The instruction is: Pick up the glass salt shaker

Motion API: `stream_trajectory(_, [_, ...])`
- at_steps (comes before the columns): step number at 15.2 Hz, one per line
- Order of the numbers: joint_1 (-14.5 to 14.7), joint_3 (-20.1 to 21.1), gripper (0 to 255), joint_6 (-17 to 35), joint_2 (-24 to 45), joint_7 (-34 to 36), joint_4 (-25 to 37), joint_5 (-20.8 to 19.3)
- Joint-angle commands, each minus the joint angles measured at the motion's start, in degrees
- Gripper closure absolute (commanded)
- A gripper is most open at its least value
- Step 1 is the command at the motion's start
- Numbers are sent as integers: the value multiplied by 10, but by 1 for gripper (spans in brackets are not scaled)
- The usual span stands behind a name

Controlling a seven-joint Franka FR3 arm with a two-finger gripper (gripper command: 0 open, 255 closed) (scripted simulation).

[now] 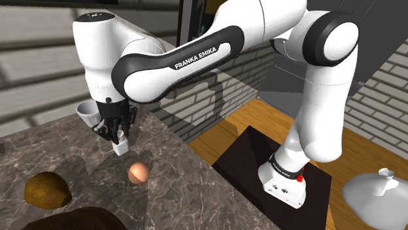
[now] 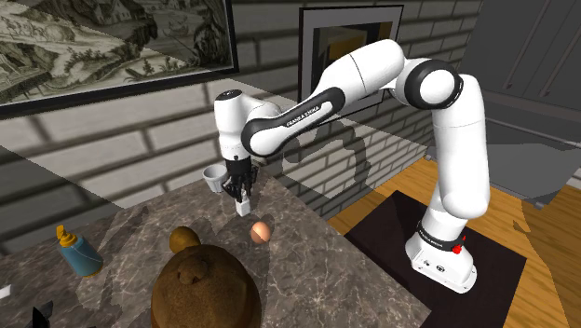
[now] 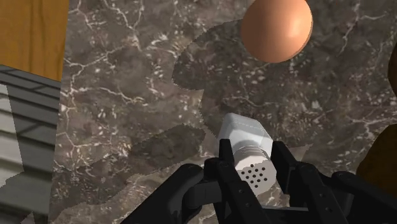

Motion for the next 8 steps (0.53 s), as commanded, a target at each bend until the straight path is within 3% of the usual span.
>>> stream_trajectory(1, [0,1,255,-14,-4,-2,10,3])
stream_trajectory(8, [-1,5,255,-48,-17,-7,34,11])
